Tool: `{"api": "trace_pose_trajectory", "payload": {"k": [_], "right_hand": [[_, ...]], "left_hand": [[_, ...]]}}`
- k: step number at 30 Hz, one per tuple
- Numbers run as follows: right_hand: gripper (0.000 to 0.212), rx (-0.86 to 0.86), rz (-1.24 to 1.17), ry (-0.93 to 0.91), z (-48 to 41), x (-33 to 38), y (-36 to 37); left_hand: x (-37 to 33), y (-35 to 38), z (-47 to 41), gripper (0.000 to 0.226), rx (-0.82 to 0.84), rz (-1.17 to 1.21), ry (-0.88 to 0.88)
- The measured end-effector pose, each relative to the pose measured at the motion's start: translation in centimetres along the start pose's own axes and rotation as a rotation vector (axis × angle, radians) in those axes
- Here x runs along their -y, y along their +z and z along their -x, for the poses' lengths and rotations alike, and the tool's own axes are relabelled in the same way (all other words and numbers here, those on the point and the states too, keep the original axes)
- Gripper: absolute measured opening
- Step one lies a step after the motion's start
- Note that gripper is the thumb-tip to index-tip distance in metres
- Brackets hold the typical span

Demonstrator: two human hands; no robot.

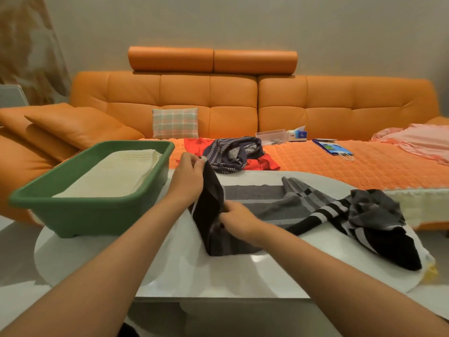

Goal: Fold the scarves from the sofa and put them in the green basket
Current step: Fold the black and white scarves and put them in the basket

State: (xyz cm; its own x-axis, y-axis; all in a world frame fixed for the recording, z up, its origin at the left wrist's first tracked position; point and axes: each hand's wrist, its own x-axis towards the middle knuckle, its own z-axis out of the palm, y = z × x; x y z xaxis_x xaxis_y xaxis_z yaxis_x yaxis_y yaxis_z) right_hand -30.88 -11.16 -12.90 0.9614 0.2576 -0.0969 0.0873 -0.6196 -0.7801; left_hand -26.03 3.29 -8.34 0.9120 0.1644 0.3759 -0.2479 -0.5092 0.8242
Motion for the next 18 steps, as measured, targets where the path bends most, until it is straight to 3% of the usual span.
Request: {"api": "trace_pose_trajectory", "payload": {"k": [4,6,10,15,18], "right_hand": [[0.028,0.093,0.712,0.065,1.7,-4.4,-7.1],[0.034,0.187,0.855,0.158,3.0,-6.7,-9.7],[0.036,0.205,0.905,0.141,4.5,-8.6,-11.7],[0.018,0.198,0.866,0.113,5.8,-9.1,-13.1],[0.007,0.277,0.839,0.194,6.3,-9.2,-14.0]], "left_hand": [[-0.5,3.2,0.4,0.022,0.163,-0.019,0.028],[-0.4,5.0,1.0,0.023,0.275,-0.105,0.06],[-1.4,7.6,1.8,0.022,0.372,-0.121,0.09],[-2.1,9.3,1.3,0.023,0.374,-0.119,0.087],[-3.5,9.7,1.4,0.021,0.357,-0.048,0.116]]}}
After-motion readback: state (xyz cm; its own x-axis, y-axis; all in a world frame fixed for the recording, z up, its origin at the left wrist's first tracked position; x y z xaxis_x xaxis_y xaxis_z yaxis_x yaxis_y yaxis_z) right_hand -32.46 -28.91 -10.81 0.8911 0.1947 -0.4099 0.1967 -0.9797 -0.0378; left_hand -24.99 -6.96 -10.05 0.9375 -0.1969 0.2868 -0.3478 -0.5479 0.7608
